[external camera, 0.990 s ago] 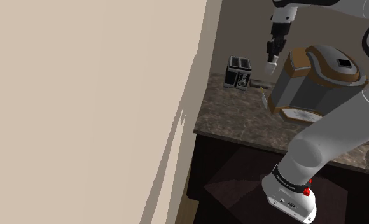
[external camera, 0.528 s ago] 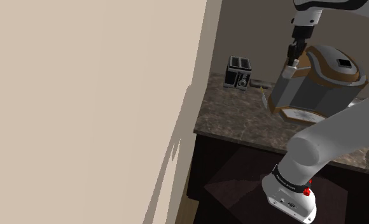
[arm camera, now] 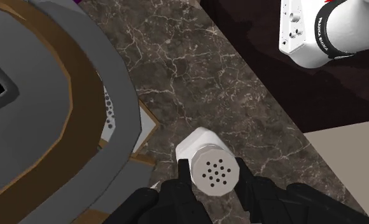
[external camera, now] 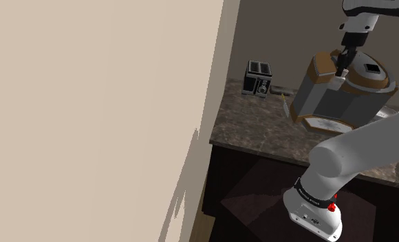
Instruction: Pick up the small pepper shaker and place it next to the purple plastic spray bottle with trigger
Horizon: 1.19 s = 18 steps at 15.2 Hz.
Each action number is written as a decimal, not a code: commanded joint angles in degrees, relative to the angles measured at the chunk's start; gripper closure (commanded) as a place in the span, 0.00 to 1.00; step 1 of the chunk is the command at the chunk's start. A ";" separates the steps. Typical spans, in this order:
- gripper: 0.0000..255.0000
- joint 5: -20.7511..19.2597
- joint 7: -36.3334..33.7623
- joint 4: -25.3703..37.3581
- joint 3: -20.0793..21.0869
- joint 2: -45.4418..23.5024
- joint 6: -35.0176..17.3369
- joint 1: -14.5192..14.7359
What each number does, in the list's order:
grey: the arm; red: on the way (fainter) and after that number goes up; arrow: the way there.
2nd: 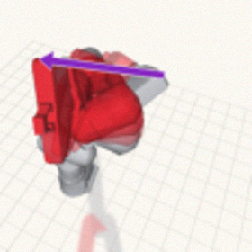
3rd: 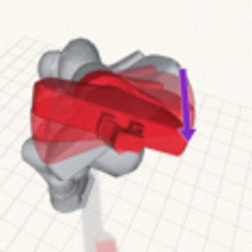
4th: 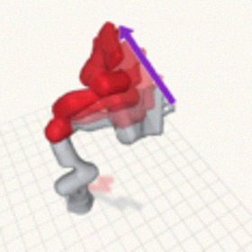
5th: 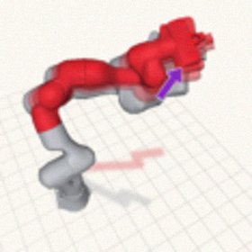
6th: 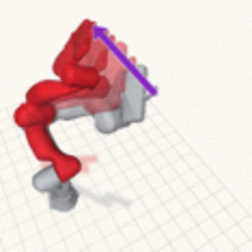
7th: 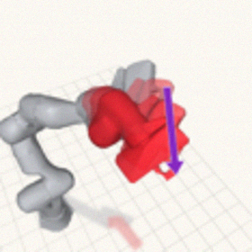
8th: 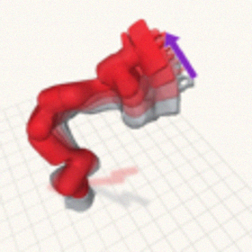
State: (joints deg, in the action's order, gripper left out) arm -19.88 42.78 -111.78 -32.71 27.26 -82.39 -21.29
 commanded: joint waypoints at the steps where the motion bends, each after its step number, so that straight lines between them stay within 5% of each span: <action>1: 1.00 -1.42 2.91 0.62 -1.79 0.80 0.58 -0.97; 11: 1.00 -6.50 17.10 4.86 -12.89 0.29 -0.52 -3.80; 18: 1.00 -6.92 28.66 11.47 -24.62 -4.45 -2.63 -2.69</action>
State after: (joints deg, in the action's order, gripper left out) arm -26.89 69.49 -101.62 -55.54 23.60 -84.95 -24.27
